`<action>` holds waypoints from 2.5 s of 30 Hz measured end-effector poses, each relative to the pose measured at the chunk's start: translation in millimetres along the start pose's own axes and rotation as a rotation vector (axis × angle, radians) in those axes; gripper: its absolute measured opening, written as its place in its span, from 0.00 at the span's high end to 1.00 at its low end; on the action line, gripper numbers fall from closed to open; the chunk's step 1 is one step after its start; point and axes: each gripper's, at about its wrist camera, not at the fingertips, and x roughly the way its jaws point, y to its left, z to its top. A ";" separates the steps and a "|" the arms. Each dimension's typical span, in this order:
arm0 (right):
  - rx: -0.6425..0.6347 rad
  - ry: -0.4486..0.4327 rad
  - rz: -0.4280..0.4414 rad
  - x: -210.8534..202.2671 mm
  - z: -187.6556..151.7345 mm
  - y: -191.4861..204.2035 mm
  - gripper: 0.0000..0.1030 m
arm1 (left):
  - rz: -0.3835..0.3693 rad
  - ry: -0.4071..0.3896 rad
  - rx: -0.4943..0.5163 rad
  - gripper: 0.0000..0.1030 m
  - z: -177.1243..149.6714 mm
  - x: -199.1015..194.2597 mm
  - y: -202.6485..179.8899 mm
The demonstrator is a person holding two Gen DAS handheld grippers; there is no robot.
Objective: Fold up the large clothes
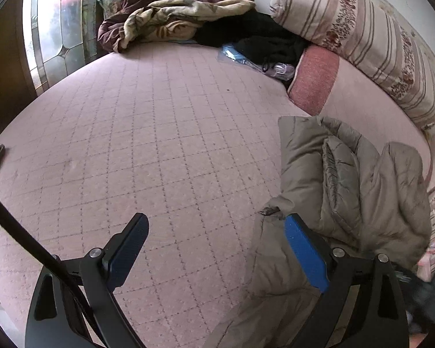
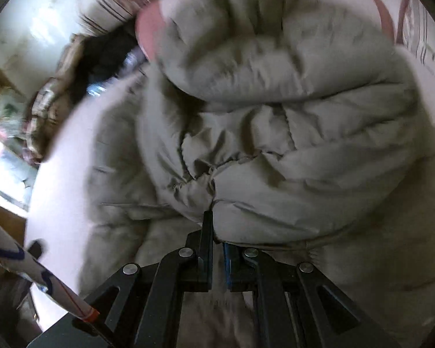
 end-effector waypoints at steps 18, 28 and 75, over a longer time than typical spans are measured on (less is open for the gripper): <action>-0.154 -0.204 -0.134 -107.5 45.5 -36.2 0.66 | 0.004 0.002 0.014 0.08 -0.8 0.9 -6.2; -0.085 -0.158 -0.345 -21.6 111.6 -47.6 0.66 | -0.046 -0.033 0.069 0.08 -4.7 -5.2 -22.4; -0.032 -0.112 -0.265 -31.6 85.1 -86.5 0.50 | -0.218 -0.050 0.145 0.08 -13.6 -13.3 -51.6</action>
